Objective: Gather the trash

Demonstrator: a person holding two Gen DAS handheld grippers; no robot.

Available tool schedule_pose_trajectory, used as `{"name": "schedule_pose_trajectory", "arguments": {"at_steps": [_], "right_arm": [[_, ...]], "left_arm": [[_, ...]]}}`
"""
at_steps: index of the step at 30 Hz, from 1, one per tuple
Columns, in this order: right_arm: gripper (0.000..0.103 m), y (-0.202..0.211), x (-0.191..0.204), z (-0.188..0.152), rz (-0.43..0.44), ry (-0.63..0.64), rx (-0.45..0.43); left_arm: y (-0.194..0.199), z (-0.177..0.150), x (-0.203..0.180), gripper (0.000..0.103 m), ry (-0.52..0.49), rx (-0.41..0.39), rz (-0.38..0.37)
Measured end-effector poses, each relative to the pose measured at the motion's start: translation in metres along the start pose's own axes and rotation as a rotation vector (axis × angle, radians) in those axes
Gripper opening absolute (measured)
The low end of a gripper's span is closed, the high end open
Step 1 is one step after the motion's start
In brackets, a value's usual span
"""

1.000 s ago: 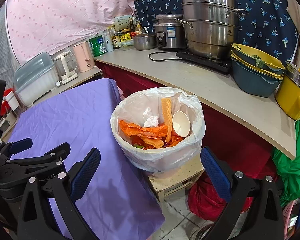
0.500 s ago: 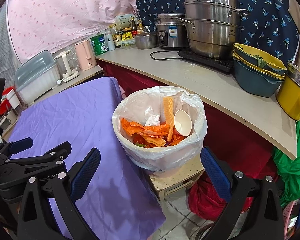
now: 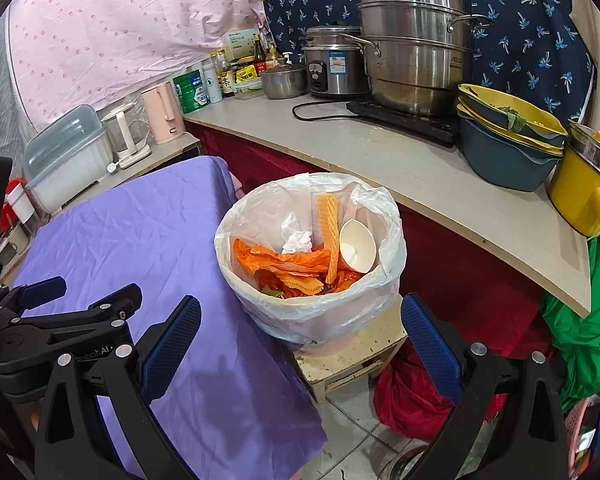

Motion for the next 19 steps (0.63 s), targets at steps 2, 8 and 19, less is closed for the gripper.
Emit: {"name": "schedule_pose_trajectory", "arguments": {"at_steps": [2,8,19], "right_arm": [[0.097,-0.001,-0.002,0.001,-0.002,-0.003,0.001],[0.097,-0.008,-0.006,0.003,-0.007,-0.007,0.005],[0.097,-0.012,-0.006,0.004,-0.007,-0.009,0.007]], "left_arm": [[-0.001,0.002,-0.001,0.094,-0.002,-0.003,-0.004],[-0.004,0.006,-0.004,0.094,-0.009,-0.009,-0.011],[-0.016,0.011,-0.005,0.094,0.000,-0.001,-0.017]]}}
Point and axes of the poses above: each gripper's, at about its wrist camera, not at the fingertips, and y roughly against the way its jaws point, x to its left, z to its top, the point moved 5 cm from there along -y, roughly the way its jaws point, and after that the axes turned 1 degree about z, right-handed, at the moved point
